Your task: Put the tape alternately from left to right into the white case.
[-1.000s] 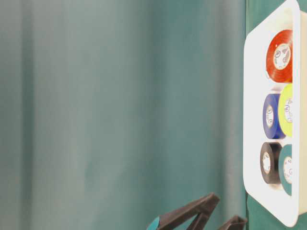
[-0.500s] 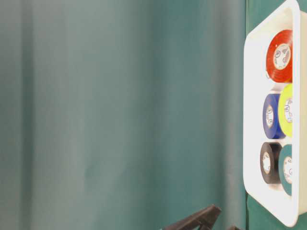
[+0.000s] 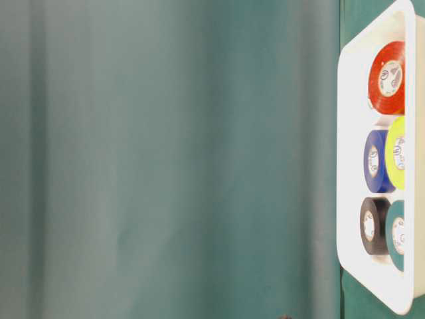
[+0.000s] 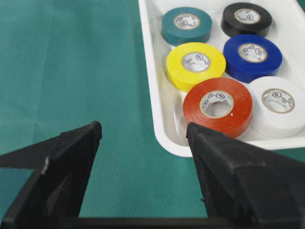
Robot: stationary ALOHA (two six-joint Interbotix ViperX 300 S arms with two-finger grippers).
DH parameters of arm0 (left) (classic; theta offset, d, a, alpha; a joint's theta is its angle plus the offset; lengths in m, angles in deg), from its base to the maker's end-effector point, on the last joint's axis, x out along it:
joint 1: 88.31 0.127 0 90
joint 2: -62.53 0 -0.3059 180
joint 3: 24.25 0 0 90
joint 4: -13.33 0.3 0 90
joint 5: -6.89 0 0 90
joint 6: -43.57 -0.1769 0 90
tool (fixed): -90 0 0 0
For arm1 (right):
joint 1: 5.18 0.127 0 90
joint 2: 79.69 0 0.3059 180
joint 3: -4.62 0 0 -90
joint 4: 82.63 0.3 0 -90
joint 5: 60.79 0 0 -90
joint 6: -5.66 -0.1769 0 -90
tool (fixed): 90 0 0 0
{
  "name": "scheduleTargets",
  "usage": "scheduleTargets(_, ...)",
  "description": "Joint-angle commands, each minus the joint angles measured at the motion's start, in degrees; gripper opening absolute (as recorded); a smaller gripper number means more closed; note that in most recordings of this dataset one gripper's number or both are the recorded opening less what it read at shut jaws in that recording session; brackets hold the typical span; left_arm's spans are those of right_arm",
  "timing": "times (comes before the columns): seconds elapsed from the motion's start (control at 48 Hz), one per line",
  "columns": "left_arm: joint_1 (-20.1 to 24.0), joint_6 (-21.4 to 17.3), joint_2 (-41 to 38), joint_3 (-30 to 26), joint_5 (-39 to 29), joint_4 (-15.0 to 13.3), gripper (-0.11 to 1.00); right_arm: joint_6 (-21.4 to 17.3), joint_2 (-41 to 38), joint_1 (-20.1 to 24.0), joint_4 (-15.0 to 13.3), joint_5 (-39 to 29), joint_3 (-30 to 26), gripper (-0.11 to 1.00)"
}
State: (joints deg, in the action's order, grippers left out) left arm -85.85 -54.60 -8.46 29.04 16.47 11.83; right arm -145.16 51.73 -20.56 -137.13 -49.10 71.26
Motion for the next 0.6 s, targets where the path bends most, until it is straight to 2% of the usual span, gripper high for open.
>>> scheduleTargets(0.0, 0.2, 0.3, 1.8, 0.4, 0.6, -0.1, 0.73, -0.1, -0.2, 0.1, 0.3, 0.4, -0.6, 0.78)
scheduleTargets(0.583, 2.0, 0.3, 15.5, 8.6, 0.6, -0.1, 0.73, -0.1, 2.3, 0.1, 0.4, 0.4, 1.7, 0.78)
